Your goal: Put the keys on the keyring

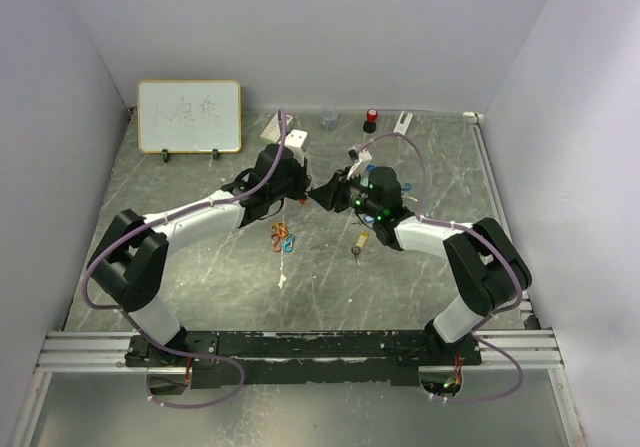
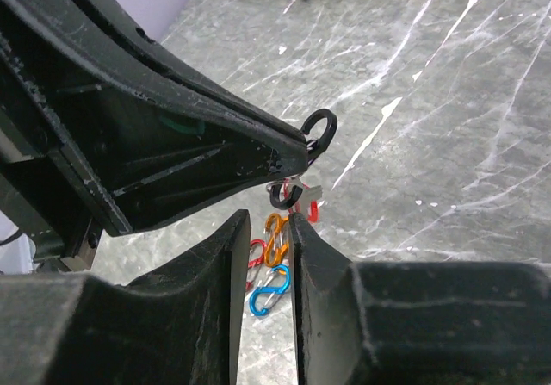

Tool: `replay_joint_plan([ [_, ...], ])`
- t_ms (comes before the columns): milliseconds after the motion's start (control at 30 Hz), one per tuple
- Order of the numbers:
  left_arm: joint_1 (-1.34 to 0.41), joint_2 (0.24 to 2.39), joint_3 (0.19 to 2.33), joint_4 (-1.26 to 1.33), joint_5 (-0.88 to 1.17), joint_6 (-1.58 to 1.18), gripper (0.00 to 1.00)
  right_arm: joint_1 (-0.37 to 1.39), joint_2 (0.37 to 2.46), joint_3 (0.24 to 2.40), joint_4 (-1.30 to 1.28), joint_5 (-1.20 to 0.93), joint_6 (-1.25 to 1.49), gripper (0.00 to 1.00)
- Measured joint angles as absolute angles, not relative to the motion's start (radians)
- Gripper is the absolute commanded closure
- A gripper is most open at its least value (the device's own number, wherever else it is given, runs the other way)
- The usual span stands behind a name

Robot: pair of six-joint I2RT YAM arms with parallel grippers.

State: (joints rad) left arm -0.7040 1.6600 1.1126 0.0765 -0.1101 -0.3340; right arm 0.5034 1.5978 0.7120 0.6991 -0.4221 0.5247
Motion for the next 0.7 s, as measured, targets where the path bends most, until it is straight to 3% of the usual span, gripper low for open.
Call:
replay_joint_plan([
  [700, -0.704, 1.623, 1.070, 0.143, -0.081, -0.333, 0.93, 0.469, 1.635, 0.726, 0.743, -0.436, 0.594, 0.77],
])
